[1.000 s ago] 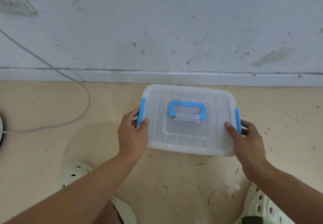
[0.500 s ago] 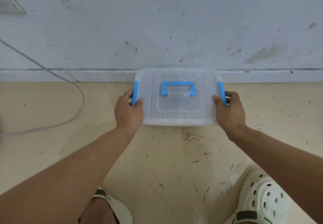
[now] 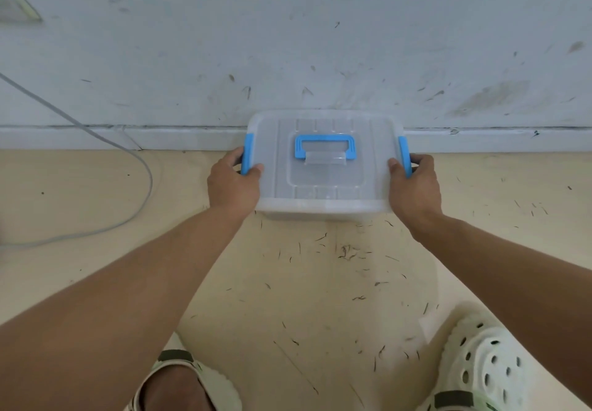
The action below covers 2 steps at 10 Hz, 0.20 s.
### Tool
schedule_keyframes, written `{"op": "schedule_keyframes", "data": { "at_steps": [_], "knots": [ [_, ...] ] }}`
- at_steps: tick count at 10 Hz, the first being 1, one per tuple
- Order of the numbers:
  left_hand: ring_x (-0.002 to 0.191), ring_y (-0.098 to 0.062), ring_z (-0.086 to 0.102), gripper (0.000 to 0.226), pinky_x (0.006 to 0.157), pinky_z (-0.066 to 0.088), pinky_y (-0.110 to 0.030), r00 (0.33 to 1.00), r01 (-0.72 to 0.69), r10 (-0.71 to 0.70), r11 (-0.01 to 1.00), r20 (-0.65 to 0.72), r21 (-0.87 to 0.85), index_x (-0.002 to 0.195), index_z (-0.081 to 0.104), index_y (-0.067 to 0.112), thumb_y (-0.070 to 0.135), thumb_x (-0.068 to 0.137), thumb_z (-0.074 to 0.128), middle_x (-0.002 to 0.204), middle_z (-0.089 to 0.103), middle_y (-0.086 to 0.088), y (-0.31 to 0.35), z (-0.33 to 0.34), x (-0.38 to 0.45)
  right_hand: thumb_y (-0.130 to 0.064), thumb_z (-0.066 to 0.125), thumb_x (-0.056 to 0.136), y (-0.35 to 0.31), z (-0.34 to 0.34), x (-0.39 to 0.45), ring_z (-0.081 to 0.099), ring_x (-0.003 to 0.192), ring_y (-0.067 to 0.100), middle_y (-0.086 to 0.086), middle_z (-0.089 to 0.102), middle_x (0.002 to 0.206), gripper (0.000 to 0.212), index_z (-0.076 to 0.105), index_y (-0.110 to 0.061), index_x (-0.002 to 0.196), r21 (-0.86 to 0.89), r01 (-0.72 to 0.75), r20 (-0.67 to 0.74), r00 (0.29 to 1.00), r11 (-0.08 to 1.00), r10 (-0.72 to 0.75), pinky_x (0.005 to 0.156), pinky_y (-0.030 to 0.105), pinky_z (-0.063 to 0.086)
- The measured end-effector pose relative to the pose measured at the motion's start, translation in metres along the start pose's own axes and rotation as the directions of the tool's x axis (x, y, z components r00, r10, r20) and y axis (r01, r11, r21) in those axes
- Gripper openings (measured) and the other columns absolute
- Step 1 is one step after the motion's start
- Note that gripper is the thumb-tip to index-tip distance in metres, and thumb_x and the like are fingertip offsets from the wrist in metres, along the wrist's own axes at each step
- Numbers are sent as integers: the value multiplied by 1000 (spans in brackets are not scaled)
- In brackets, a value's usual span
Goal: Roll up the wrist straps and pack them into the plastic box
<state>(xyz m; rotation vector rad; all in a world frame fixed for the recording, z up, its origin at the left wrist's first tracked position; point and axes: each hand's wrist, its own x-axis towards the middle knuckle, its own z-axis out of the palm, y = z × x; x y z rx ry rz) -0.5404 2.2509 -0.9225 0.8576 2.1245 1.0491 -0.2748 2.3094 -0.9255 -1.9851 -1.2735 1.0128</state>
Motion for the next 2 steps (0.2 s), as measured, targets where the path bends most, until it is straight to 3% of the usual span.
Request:
{"op": "schedule_keyframes", "data": {
  "at_steps": [1,2],
  "knots": [
    [117,-20,64,57,100,54,-37,998,-28,28,999,57,14,152,51,21,31,99,70,140,62,2,-4,-4,-3,-42,53,106,0,-1,-1,57,89,11,2,54,127,44,43,-20,143,35,-26,18,1000,999,25,64,26,46],
    [141,-13,48,69,115,40,-30,995,-66,61,996,-77,-67,158,41,24,39,98,70,157,48,4,1,-8,-10,-41,63,101,-4,-11,-3,59,114,18,-1,52,137,51,47,-24,146,122,16,-101,995,992,-3,91,36,54]
  ]
}}
